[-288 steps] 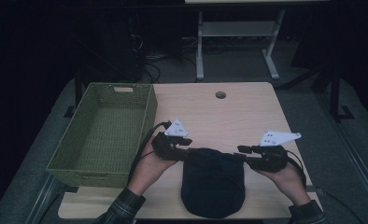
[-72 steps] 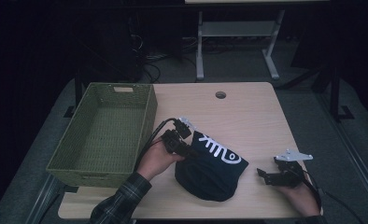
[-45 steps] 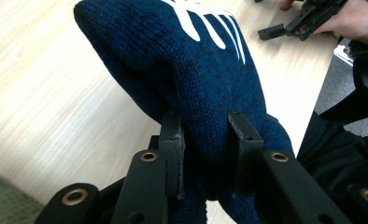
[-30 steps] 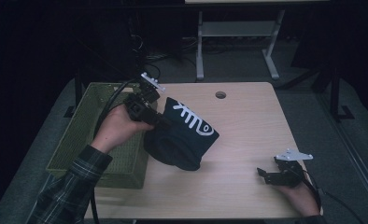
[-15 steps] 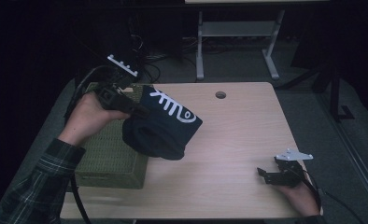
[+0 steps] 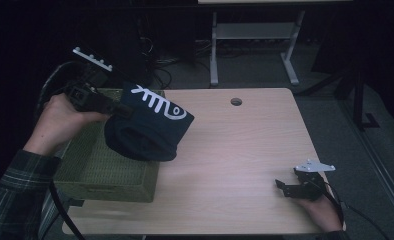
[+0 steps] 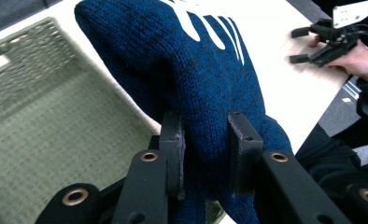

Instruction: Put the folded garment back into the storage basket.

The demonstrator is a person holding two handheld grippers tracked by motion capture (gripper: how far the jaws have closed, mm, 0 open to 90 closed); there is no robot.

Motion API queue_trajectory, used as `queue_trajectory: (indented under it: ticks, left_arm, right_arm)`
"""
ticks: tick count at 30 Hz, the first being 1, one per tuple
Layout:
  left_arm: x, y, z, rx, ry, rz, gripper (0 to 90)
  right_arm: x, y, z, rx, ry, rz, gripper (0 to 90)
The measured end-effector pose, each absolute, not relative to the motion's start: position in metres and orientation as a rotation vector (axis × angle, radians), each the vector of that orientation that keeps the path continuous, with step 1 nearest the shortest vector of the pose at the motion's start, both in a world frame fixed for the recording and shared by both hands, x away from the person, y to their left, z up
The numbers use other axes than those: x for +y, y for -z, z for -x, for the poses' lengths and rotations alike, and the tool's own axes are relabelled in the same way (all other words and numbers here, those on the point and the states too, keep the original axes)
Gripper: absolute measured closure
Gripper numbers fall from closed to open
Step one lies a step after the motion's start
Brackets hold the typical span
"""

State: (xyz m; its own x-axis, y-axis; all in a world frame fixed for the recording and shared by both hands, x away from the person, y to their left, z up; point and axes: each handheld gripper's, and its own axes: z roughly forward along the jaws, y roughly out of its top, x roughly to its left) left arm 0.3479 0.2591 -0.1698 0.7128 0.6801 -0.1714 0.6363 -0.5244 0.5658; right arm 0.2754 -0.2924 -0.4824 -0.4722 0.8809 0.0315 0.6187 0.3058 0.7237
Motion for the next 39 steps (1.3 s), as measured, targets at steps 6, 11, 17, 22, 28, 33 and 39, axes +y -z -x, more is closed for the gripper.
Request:
queue_trajectory:
  ticks: [6,11,17,22,28,33,39]
  left_arm:
    - [0.286,0.168,-0.344,1.053,-0.115,-2.268,71.5]
    - [0.300,0.167,-0.340,1.069,-0.123,-2.248,71.6]
    - [0.316,0.170,-0.339,1.072,-0.115,-2.239,71.6]
    - [0.331,0.179,-0.338,1.091,-0.114,-2.220,71.6]
    - [0.352,0.204,-0.337,1.135,-0.077,-2.192,71.6]
    - [0.362,0.222,-0.339,1.169,-0.058,-2.167,71.6]
    - [0.371,0.240,-0.342,1.202,-0.033,-2.147,71.7]
  right_arm:
    - [-0.293,0.482,-0.276,2.204,-0.970,-1.344,14.7]
    - [-0.293,0.482,-0.276,2.206,-0.968,-1.343,14.6]
    - [-0.293,0.482,-0.276,2.205,-0.967,-1.343,14.6]
    - [-0.293,0.482,-0.276,2.198,-0.963,-1.343,14.6]
    - [-0.292,0.483,-0.276,2.198,-0.963,-1.344,14.6]
    - [-0.292,0.482,-0.276,2.196,-0.965,-1.346,14.6]
    - [-0.292,0.483,-0.276,2.194,-0.964,-1.347,14.6]
